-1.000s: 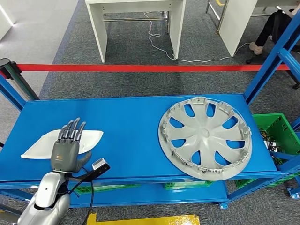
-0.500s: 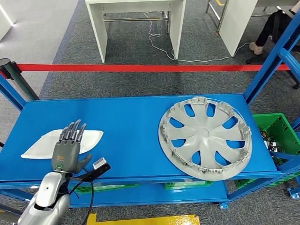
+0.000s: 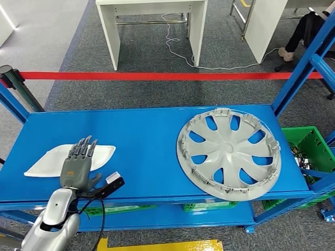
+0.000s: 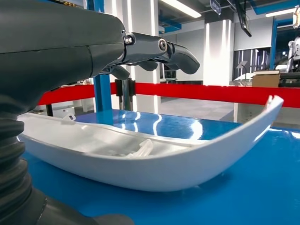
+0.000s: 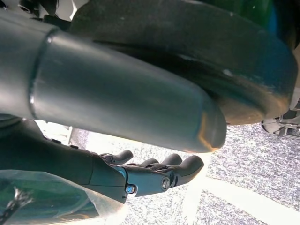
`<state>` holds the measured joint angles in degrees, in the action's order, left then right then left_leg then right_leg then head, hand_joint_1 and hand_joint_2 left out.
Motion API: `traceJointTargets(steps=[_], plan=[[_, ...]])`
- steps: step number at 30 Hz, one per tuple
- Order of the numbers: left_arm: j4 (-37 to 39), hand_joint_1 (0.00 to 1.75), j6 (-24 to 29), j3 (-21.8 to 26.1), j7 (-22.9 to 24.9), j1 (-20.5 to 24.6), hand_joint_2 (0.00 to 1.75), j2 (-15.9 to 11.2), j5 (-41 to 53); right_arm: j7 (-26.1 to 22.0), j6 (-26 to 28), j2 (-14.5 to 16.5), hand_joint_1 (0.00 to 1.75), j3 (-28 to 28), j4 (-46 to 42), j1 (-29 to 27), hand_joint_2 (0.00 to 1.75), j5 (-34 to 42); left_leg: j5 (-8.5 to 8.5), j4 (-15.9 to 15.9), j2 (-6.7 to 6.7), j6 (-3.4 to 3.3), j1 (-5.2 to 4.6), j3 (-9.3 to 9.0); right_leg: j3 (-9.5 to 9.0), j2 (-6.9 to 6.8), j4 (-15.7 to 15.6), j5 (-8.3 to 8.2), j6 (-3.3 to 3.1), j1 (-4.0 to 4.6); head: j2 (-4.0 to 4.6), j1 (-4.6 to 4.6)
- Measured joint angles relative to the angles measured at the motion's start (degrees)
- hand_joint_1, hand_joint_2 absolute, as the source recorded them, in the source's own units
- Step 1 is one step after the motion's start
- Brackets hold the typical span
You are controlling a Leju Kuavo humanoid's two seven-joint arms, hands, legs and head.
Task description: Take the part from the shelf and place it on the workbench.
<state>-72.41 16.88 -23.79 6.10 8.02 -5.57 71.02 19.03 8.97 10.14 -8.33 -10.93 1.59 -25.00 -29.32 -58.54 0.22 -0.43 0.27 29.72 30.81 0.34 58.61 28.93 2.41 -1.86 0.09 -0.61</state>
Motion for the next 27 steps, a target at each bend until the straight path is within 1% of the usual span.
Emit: traceJointTargets(steps=[4,8,12,18,27], plan=[[0.12,0.00,0.01,0.00,0.04,0.07,1.75,0.00,0.03,0.01,0.04,0.01,0.00,0.00,0.00,-0.01,0.00,0.00,0.03,0.00,0.00,0.01,0.00,0.00,0.00,0.00,0.00,-0.03,0.00,0.00,0.00,0.00],[0.17,0.02,1.58,0.38,1.33,-0.04,1.75,0.03,1.10,0.04,0.17,0.01,0.00,0.00,0.00,-0.04,0.00,-0.15,0.04,0.00,0.00,0.01,0.00,0.00,-0.01,0.01,0.00,-0.04,0.00,0.00,0.00,0.00],[0.17,1.75,2.65,1.53,2.46,-0.73,1.75,0.09,2.25,0.07,0.37,0.02,0.00,-0.01,0.00,-0.11,0.00,-0.62,0.04,0.00,0.00,0.01,0.00,0.00,0.00,0.01,0.00,-0.04,0.00,0.00,0.00,0.00],[0.17,1.75,2.84,3.27,3.26,-2.22,1.75,0.50,3.12,0.07,0.56,0.03,0.00,-0.04,0.00,-0.22,0.00,-1.12,0.04,0.00,0.00,0.01,0.00,0.03,0.04,0.02,0.00,-0.04,0.00,0.00,0.00,0.00],[0.17,1.75,2.95,4.62,4.65,-2.98,1.75,1.19,5.43,0.07,0.73,0.04,0.00,-0.84,0.00,-0.23,0.00,-1.71,0.04,0.00,0.00,0.01,0.00,0.06,0.06,0.01,0.00,-0.04,0.00,0.00,0.00,0.00]])
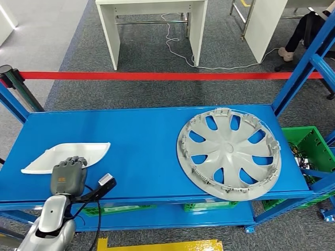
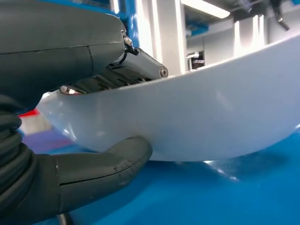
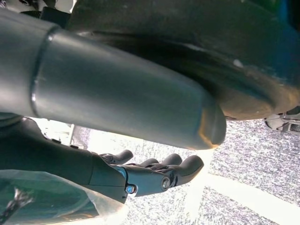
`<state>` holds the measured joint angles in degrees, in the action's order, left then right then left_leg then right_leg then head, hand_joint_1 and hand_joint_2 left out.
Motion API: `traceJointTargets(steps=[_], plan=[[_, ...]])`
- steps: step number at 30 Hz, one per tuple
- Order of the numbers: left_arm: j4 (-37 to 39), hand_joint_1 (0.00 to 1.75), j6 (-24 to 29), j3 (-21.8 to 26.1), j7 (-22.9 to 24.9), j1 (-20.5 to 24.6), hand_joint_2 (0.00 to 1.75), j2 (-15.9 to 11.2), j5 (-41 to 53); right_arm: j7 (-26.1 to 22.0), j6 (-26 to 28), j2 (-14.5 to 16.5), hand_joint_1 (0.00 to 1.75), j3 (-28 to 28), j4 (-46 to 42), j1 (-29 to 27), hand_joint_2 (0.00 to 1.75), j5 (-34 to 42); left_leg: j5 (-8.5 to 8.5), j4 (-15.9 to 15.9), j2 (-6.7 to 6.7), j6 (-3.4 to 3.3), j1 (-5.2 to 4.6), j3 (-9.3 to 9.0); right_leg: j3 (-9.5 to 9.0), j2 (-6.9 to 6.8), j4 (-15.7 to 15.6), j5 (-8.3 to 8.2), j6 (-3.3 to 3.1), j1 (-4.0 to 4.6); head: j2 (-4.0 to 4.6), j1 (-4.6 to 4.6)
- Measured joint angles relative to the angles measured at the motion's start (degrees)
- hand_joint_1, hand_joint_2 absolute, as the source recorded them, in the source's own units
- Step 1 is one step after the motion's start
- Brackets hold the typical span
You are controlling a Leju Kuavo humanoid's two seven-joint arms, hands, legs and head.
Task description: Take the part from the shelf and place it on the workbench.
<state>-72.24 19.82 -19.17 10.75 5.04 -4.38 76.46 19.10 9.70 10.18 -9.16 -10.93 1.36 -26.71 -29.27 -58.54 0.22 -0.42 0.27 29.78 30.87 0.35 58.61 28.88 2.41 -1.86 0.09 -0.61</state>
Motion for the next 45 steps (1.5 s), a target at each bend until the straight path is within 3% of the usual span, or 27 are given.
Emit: traceJointTargets(steps=[14,19,21,24,26,31,34,39,45], plan=[[-0.01,1.75,0.63,0.05,0.23,0.14,1.75,0.13,0.67,-0.07,0.23,0.03,0.00,-0.24,0.00,-0.06,0.00,-0.34,0.00,0.00,0.00,0.00,0.00,-0.01,-0.01,0.01,0.00,0.00,0.00,0.00,0.00,0.00],[-0.02,1.75,2.88,0.05,-2.05,-0.16,1.75,-0.12,1.23,-0.20,0.21,0.03,0.00,-0.26,0.00,-0.06,0.00,-1.08,0.00,0.00,0.00,0.00,0.00,0.00,-0.01,-0.01,0.00,0.00,0.00,0.00,0.00,0.00],[-0.02,1.75,6.67,0.05,-3.72,-0.46,1.75,-0.49,2.09,-0.32,0.09,0.03,0.00,-0.26,0.00,-0.06,0.00,-1.60,0.00,0.00,0.00,0.00,0.00,0.01,0.00,0.01,0.00,0.00,0.00,0.00,0.00,0.00],[-1.06,1.75,16.08,0.44,-8.55,-1.74,1.75,-0.70,3.56,-0.55,-0.29,0.03,0.00,-0.26,0.00,-0.05,0.00,-2.60,0.00,0.00,0.01,0.00,0.00,0.02,0.03,0.03,0.00,0.00,0.00,0.00,0.00,0.00],[-4.44,1.75,19.06,2.20,-15.07,-3.45,1.75,0.21,3.79,-0.60,-0.53,0.02,0.00,-0.26,0.00,-0.05,0.00,-3.35,0.00,0.00,0.01,0.00,0.00,0.05,0.06,0.04,0.00,0.00,0.00,0.00,0.00,0.01],[-13.70,1.75,20.01,10.00,-37.89,-6.28,1.75,7.79,-7.25,-0.72,-0.63,0.01,0.00,-0.26,0.00,0.08,0.00,-4.65,-0.01,-0.01,0.01,0.00,-0.01,0.12,0.10,0.02,-0.02,-0.01,0.01,-0.01,0.00,0.00],[-17.42,1.75,20.08,12.25,-46.45,-7.22,1.75,12.15,-15.58,-0.80,-0.62,0.01,0.00,-0.26,0.00,0.13,0.00,-4.96,-0.01,-0.01,-0.01,-0.01,-0.02,0.12,0.08,-0.02,-0.03,-0.01,0.01,-0.01,0.00,-0.01],[-21.09,1.75,20.08,12.14,-49.39,-8.05,1.75,15.03,-25.21,-1.23,-0.49,0.01,0.00,-0.26,0.00,0.18,0.00,-5.41,-0.02,-0.15,-0.02,-0.04,-0.02,0.15,0.12,-0.02,-0.09,-0.11,0.06,-0.06,0.00,0.02],[-25.24,1.75,18.87,2.59,-45.89,-8.04,1.75,10.98,-45.36,-2.78,0.39,0.03,0.00,-0.28,0.00,0.22,0.00,-5.74,-0.03,-0.69,-0.08,-0.51,-0.14,0.58,0.19,-0.04,-0.30,-0.52,0.56,-0.25,0.00,0.03]])
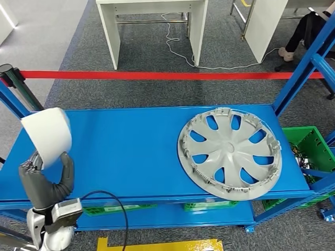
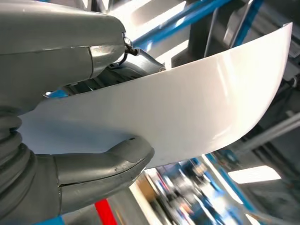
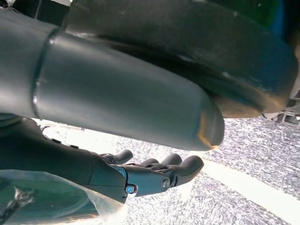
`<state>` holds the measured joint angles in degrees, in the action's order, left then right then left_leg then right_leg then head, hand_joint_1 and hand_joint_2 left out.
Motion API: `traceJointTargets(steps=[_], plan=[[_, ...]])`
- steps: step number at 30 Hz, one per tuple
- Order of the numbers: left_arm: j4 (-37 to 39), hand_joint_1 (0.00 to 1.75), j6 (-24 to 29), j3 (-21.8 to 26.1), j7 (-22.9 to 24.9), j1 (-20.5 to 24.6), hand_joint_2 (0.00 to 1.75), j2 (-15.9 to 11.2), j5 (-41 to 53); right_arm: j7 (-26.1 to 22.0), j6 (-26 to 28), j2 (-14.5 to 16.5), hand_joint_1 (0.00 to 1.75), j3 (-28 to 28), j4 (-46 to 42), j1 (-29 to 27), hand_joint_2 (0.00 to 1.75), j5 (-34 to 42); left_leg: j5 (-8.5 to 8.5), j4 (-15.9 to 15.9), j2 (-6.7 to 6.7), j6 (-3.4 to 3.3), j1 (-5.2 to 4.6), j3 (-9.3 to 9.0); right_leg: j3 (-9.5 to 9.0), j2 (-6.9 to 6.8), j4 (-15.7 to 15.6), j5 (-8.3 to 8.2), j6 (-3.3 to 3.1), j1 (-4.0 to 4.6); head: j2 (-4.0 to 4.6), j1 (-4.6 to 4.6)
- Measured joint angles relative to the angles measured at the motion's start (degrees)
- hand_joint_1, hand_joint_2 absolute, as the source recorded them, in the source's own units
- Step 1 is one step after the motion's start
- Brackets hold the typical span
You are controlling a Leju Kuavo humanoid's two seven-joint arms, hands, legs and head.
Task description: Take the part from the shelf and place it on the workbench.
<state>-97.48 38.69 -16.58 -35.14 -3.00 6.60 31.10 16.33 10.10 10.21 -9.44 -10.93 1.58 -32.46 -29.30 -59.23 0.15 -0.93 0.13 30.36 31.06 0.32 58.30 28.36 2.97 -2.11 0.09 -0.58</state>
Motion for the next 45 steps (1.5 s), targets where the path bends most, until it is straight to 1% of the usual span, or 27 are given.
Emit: traceJointTargets(steps=[3,4,6,8,9,10,12,14,16,18,20,22,23,24,25,27,29,32,33,34,37,38,39,40,42,43,45], plan=[[-2.32,1.75,-2.17,-4.34,-1.65,-0.02,1.75,-2.07,-8.17,-3.79,-0.01,0.04,0.00,-0.32,0.00,-0.09,0.00,0.41,1.29,1.31,0.30,-1.07,0.35,-0.08,0.66,-0.03,0.62,0.86,0.52,0.07,0.00,-0.07],[-2.94,1.75,-2.60,-5.29,-2.35,-0.12,1.75,-2.54,-9.68,-5.44,-0.07,0.04,0.00,-0.52,0.00,-0.13,0.00,0.58,1.75,1.80,0.43,-1.38,0.50,-0.02,1.58,-0.07,2.47,2.36,0.50,0.14,0.00,-0.13],[-3.78,1.75,-3.04,-6.52,-3.26,-0.67,1.75,-3.27,-11.11,-7.82,0.64,0.04,0.00,-0.97,0.00,-0.23,0.00,0.69,2.17,1.95,0.60,-1.67,0.45,0.42,4.45,-0.11,9.19,6.23,0.41,0.24,0.00,-0.18],[-4.34,1.75,-3.25,-7.15,-3.76,-1.72,1.75,-3.88,-11.65,-9.49,3.09,0.08,0.00,-1.37,0.00,-0.42,0.00,0.73,2.37,1.81,0.72,-1.58,0.35,0.87,6.36,-0.14,14.37,7.68,0.51,0.30,0.00,-0.18],[-4.66,1.75,-3.30,-7.30,-4.03,-2.32,1.75,-4.14,-11.79,-10.49,5.01,0.15,0.00,-1.55,0.00,-0.55,0.00,0.73,2.44,1.68,0.75,-1.51,0.35,1.04,6.00,-0.17,14.19,6.80,0.53,0.31,0.00,-0.18],[-5.07,1.75,-3.36,-7.36,-4.31,-2.92,1.75,-4.34,-11.98,-11.54,6.87,0.23,0.00,-1.69,0.00,-0.66,0.00,0.74,2.47,1.49,0.75,-1.42,0.38,1.19,4.58,-0.22,11.79,5.03,0.51,0.30,0.00,-0.19],[-6.14,1.75,-3.63,-7.36,-4.74,-4.02,1.75,-4.64,-12.77,-13.16,9.53,0.45,0.00,-2.16,0.00,-0.72,0.00,1.06,2.45,0.91,0.71,-1.00,0.38,1.58,0.47,-0.35,4.50,2.17,0.39,0.37,0.00,-0.21],[-7.23,1.75,-3.98,-7.36,-4.96,-4.93,1.75,-4.83,-13.70,-14.35,10.20,0.68,0.00,-2.92,0.00,-0.66,0.00,1.94,2.64,0.37,0.66,-0.23,0.25,2.13,-1.57,-0.34,0.64,1.61,0.07,0.56,0.00,-0.20],[-8.16,1.75,-4.17,-7.38,-5.05,-5.82,1.75,-4.99,-14.53,-15.98,10.01,1.00,0.00,-3.84,0.01,-0.70,0.00,2.99,3.14,0.21,0.62,0.60,0.25,2.48,-1.07,-0.22,0.44,1.46,-0.66,0.72,0.00,-0.19],[-8.86,1.75,-4.22,-7.38,-5.09,-6.66,1.75,-5.26,-15.09,-17.32,9.38,1.34,0.00,-4.59,0.04,-0.76,0.00,3.71,2.32,-0.45,0.51,1.28,0.44,3.03,-0.34,-0.32,0.28,0.86,-1.78,0.65,0.00,-0.14],[-9.31,1.75,-4.38,-7.40,-5.11,-7.28,1.75,-5.64,-15.69,-17.81,8.55,1.62,0.00,-5.14,0.07,-0.76,0.00,4.05,-1.80,-4.81,0.35,1.82,0.57,4.68,0.54,-0.49,0.19,-0.03,-2.77,0.59,0.00,0.06],[-9.53,1.75,-4.63,-7.42,-5.12,-7.74,1.75,-5.97,-16.44,-17.94,8.03,1.80,0.00,-5.60,0.07,-0.77,0.00,4.21,-6.49,-12.04,0.30,2.18,0.60,6.66,1.84,-0.57,0.24,-1.01,-3.19,0.76,0.00,0.23],[-9.57,1.75,-4.73,-7.42,-5.12,-7.93,1.75,-6.12,-16.61,-17.96,7.93,1.86,0.00,-5.76,0.07,-0.78,0.00,4.25,-7.33,-14.38,0.29,2.22,0.60,6.91,2.50,-0.60,0.26,-1.51,-3.22,0.85,0.00,0.23],[-9.62,1.75,-4.81,-7.42,-5.12,-8.09,1.75,-6.24,-16.77,-17.97,7.91,1.88,0.00,-5.87,0.08,-0.78,0.00,4.26,-6.95,-14.82,0.29,2.17,0.60,6.29,3.13,-0.61,0.28,-1.99,-3.20,0.93,0.00,0.24],[-9.69,1.75,-4.98,-7.42,-5.12,-8.20,1.75,-6.32,-17.01,-17.97,7.90,1.91,0.00,-5.96,0.08,-0.77,0.00,4.26,-5.57,-13.06,0.29,2.02,0.59,4.68,3.69,-0.59,0.29,-2.46,-3.11,0.97,0.00,0.23],[-9.82,1.75,-5.61,-7.45,-5.12,-8.30,1.75,-6.39,-17.88,-17.98,7.97,2.05,0.00,-6.09,0.07,-0.75,0.00,4.25,-2.86,-4.98,0.19,1.49,0.51,-0.70,4.58,-0.50,0.31,-3.40,-2.75,1.04,0.00,0.23],[-9.90,1.75,-6.13,-7.61,-5.13,-8.45,1.75,-6.39,-18.64,-18.56,8.05,2.24,0.00,-6.36,0.07,-0.77,0.00,4.41,-2.17,1.38,0.01,0.98,0.23,-4.41,4.97,-0.43,0.21,-4.36,-2.08,1.05,-0.01,0.21],[-9.97,1.75,-5.79,-8.07,-5.12,-8.83,1.75,-6.43,-18.99,-20.92,8.66,2.36,0.00,-7.07,0.09,-0.85,0.00,4.84,-1.45,2.60,-0.01,0.07,-0.15,-4.11,5.13,-0.44,-0.15,-5.56,-0.94,0.82,-0.01,0.45],[-9.99,1.75,-5.56,-8.24,-5.12,-8.93,1.75,-6.44,-19.05,-21.67,9.00,2.37,0.00,-7.26,0.10,-0.89,0.00,4.91,-0.84,2.71,0.10,-0.44,-0.10,-3.59,5.49,-0.43,0.25,-4.87,-0.70,0.77,-0.01,0.45],[-10.02,1.75,-5.34,-8.38,-5.12,-9.06,1.75,-6.44,-19.13,-22.23,9.29,2.38,0.00,-7.38,0.12,-0.93,0.00,4.90,-0.11,2.89,0.22,-0.94,0.00,-2.93,6.19,-0.41,1.61,-3.09,-0.52,0.77,-0.01,0.32],[-10.15,1.75,-4.88,-8.51,-5.12,-9.60,1.75,-6.48,-19.29,-23.09,9.79,2.38,0.00,-7.49,0.14,-1.00,0.00,4.74,2.05,2.91,0.42,-1.70,-0.03,-0.27,9.30,-0.38,11.60,4.93,-0.22,0.86,0.00,-0.03],[-10.16,1.75,-4.83,-8.52,-5.12,-9.74,1.75,-6.50,-19.30,-23.23,9.85,2.38,0.00,-7.50,0.15,-1.03,0.00,4.69,2.76,2.82,0.44,-1.72,-0.12,0.71,9.69,-0.38,14.72,6.07,-0.16,0.88,0.00,-0.06],[-10.17,1.75,-4.80,-8.52,-5.12,-9.84,1.75,-6.53,-19.29,-23.31,9.86,2.38,0.00,-7.51,0.15,-1.05,0.00,4.65,3.45,2.70,0.45,-1.69,-0.21,1.69,9.23,-0.38,16.22,5.89,-0.15,0.91,0.00,-0.06],[-10.17,1.75,-4.79,-8.53,-5.12,-9.92,1.75,-6.55,-19.29,-23.40,9.87,2.38,0.00,-7.56,0.15,-1.06,0.00,4.64,4.07,2.58,0.46,-1.61,-0.28,2.60,7.69,-0.39,15.64,4.67,-0.23,0.94,0.00,-0.06],[-10.19,1.75,-4.75,-8.54,-5.12,-10.08,1.75,-6.62,-19.29,-23.60,9.85,2.38,0.00,-7.72,0.14,-1.01,0.00,4.59,5.13,2.30,0.46,-1.32,-0.37,3.95,1.64,-0.40,8.56,2.18,-0.67,1.03,0.00,-0.05],[-10.26,1.75,-4.73,-8.54,-5.12,-10.15,1.75,-6.66,-19.29,-23.68,9.80,2.38,0.00,-7.80,0.13,-0.93,0.00,4.51,5.61,2.12,0.46,-1.09,-0.44,4.40,-1.75,-0.40,3.86,2.19,-0.90,1.14,0.00,-0.04],[-10.48,1.75,-4.71,-8.58,-5.13,-10.29,1.75,-6.73,-19.32,-23.62,9.67,2.42,0.00,-7.85,0.15,-0.80,0.00,4.24,6.58,1.93,0.52,-0.44,-0.48,4.83,-5.20,-0.38,-1.99,3.39,-1.33,1.43,-0.01,-0.04]])
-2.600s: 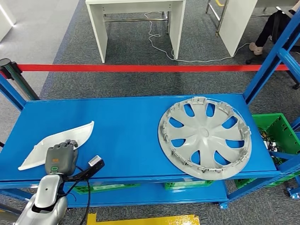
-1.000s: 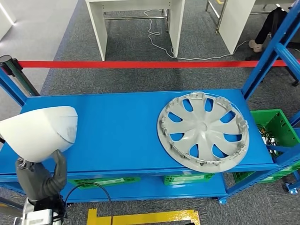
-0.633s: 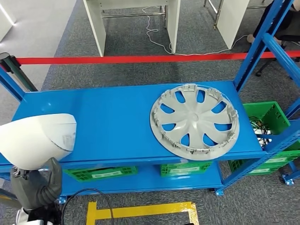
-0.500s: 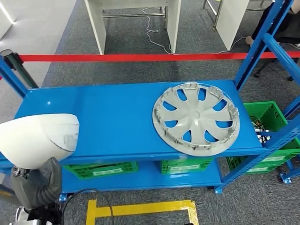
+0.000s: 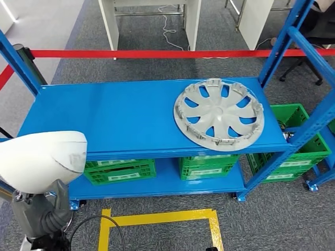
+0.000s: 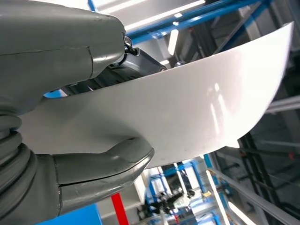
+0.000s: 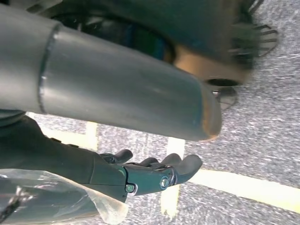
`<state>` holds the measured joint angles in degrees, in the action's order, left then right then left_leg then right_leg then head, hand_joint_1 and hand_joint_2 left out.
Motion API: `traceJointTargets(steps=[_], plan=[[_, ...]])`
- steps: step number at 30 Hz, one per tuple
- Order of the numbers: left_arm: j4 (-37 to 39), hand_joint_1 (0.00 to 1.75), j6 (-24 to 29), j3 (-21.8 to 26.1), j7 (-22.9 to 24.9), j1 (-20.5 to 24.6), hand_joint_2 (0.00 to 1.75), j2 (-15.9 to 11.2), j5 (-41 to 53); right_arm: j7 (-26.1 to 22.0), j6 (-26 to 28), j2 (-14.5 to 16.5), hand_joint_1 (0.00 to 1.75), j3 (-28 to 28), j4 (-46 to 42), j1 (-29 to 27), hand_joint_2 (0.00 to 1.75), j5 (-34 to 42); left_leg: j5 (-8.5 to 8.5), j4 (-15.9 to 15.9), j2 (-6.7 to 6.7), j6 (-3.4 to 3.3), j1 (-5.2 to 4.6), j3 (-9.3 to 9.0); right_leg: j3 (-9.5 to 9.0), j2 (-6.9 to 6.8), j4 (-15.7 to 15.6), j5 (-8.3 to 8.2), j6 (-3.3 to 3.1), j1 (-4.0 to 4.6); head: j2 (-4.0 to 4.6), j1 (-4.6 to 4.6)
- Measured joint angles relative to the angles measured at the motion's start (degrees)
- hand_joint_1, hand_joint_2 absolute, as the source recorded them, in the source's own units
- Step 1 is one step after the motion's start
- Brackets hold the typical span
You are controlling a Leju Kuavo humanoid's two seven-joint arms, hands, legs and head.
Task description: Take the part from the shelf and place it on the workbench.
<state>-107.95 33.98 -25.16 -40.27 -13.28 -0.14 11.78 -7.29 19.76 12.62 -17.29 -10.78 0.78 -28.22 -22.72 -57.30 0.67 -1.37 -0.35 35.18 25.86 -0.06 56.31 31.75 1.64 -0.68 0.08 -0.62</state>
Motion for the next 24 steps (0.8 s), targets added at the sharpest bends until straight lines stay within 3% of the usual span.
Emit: traceJointTargets(steps=[2,3,4,5,7,8,9,10,12,14,15,16,18,19,20,22,23,24], plan=[[-0.20,1.75,-0.07,-0.09,0.00,-0.14,1.75,-0.08,-0.19,0.39,-0.11,0.10,0.00,-0.01,0.08,-0.07,0.00,-0.27,0.84,0.05,0.04,0.75,0.17,0.22,0.28,-0.07,-0.84,-0.26,-0.68,0.16,-0.01,-0.05],[-0.26,1.75,-0.11,-0.13,0.00,-0.25,1.75,-0.15,-0.28,0.66,-0.17,0.18,0.00,-0.01,0.15,-0.11,0.00,-0.39,0.44,-0.23,-0.03,1.10,0.30,0.47,0.69,-0.20,-0.89,-0.77,-1.22,0.14,-0.01,-0.07],[-0.29,1.75,-0.16,-0.16,0.01,-0.35,1.75,-0.22,-0.33,0.87,-0.22,0.27,0.00,-0.02,0.21,-0.13,0.00,-0.50,-1.03,-1.24,-0.13,1.43,0.41,0.89,1.23,-0.34,-0.98,-1.40,-1.74,0.08,-0.01,0.02],[-0.32,1.75,-0.21,-0.19,0.01,-0.43,1.75,-0.32,-0.31,1.02,-0.28,0.37,0.00,-0.02,0.27,-0.14,0.00,-0.60,-3.64,-3.37,-0.23,1.75,0.53,1.49,1.95,-0.48,-1.05,-2.13,-2.14,-0.02,0.00,0.11],[-0.33,1.75,-0.30,-0.23,0.01,-0.51,1.75,-0.50,-0.25,1.16,-0.39,0.43,0.00,-0.03,0.31,-0.16,0.00,-0.72,-10.02,-10.37,-0.30,2.35,0.78,2.76,3.48,-0.59,-0.96,-3.49,-2.42,0.00,0.00,0.27],[-0.33,1.75,-0.32,-0.25,0.01,-0.52,1.75,-0.58,-0.24,1.20,-0.43,0.43,0.00,-0.04,0.32,-0.19,0.00,-0.75,-11.92,-13.79,-0.30,2.60,0.89,3.04,4.26,-0.63,-0.89,-4.19,-2.39,0.00,0.00,0.27],[-0.33,1.75,-0.32,-0.26,0.01,-0.53,1.75,-0.64,-0.24,1.23,-0.46,0.43,0.00,-0.04,0.33,-0.19,0.00,-0.76,-12.25,-15.94,-0.30,2.76,0.99,2.77,5.08,-0.66,-0.76,-4.91,-2.29,0.00,0.00,0.28],[-0.33,1.75,-0.32,-0.26,0.01,-0.53,1.75,-0.69,-0.24,1.25,-0.46,0.43,0.00,-0.04,0.33,-0.19,0.00,-0.77,-11.27,-16.20,-0.30,2.85,1.09,1.71,5.94,-0.69,-0.57,-5.58,-2.14,-0.01,0.00,0.28],[-0.33,1.75,-0.32,-0.27,0.01,-0.52,1.75,-0.75,-0.24,1.28,-0.46,0.47,0.00,-0.04,0.33,-0.18,0.00,-0.77,-8.10,-10.88,-0.33,2.83,1.27,-2.96,7.77,-0.69,0.02,-6.67,-1.67,-0.06,-0.01,0.27],[-0.38,1.75,-0.33,-0.31,0.01,-0.49,1.75,-0.76,-0.23,1.28,-0.46,0.52,0.00,-0.04,0.33,-0.16,0.00,-0.77,-7.70,-2.69,-0.54,2.49,1.21,-8.28,9.07,-0.61,0.68,-7.50,-1.04,0.01,-0.01,0.25],[-0.41,1.75,-0.34,-0.33,0.01,-0.48,1.75,-0.77,-0.23,1.28,-0.46,0.55,0.00,-0.04,0.33,-0.14,0.00,-0.77,-8.22,-0.03,-0.67,2.20,1.10,-9.65,9.51,-0.59,0.89,-7.98,-0.69,0.05,-0.01,0.23],[-0.44,1.75,-0.34,-0.35,0.01,-0.49,1.75,-0.79,-0.22,1.29,-0.46,0.55,0.00,-0.04,0.33,-0.13,0.00,-0.78,-8.68,1.11,-0.77,1.81,0.89,-9.96,9.83,-0.58,0.92,-8.54,-0.33,0.05,-0.01,0.20],[-0.46,1.75,-0.34,-0.40,0.01,-0.50,1.75,-0.84,-0.21,1.30,-0.46,0.56,0.00,-0.04,0.40,-0.25,0.00,-0.78,-8.04,1.31,-0.67,0.78,0.73,-8.96,10.37,-0.52,0.91,-9.15,0.39,-0.15,-0.01,0.19],[-0.46,1.75,-0.34,-0.44,0.01,-0.49,1.75,-0.85,-0.20,1.33,-0.47,0.56,0.00,-0.04,0.44,-0.31,0.00,-0.78,-7.45,1.31,-0.53,0.19,0.72,-8.35,10.85,-0.45,1.47,-8.19,0.67,-0.27,-0.01,0.14],[-0.46,1.75,-0.35,-0.51,0.01,-0.47,1.75,-0.86,-0.15,1.39,-0.49,0.56,0.00,-0.04,0.49,-0.38,0.00,-0.81,-6.78,1.39,-0.39,-0.34,0.75,-7.64,11.60,-0.35,3.00,-6.09,0.87,-0.33,-0.01,0.10],[-0.46,1.75,-0.36,-0.68,0.01,-0.47,1.75,-0.86,0.05,1.55,-0.56,0.56,0.00,-0.04,0.52,-0.41,0.00,-0.97,-5.38,1.38,-0.20,-0.98,0.60,-5.92,13.49,-0.19,9.41,0.13,1.03,-0.37,-0.01,-0.07],[-0.46,1.75,-0.36,-0.77,0.01,-0.48,1.75,-0.87,0.17,1.60,-0.60,0.56,0.00,-0.04,0.53,-0.42,0.00,-1.07,-4.62,1.33,-0.17,-1.10,0.46,-4.95,14.17,-0.15,13.18,2.40,1.05,-0.36,-0.01,-0.09],[-0.46,1.75,-0.36,-0.82,0.01,-0.48,1.75,-0.89,0.30,1.66,-0.66,0.56,0.00,-0.04,0.53,-0.42,0.00,-1.14,-3.83,1.23,-0.15,-1.14,0.32,-3.91,14.27,-0.13,16.15,3.22,1.03,-0.35,-0.01,-0.13]])
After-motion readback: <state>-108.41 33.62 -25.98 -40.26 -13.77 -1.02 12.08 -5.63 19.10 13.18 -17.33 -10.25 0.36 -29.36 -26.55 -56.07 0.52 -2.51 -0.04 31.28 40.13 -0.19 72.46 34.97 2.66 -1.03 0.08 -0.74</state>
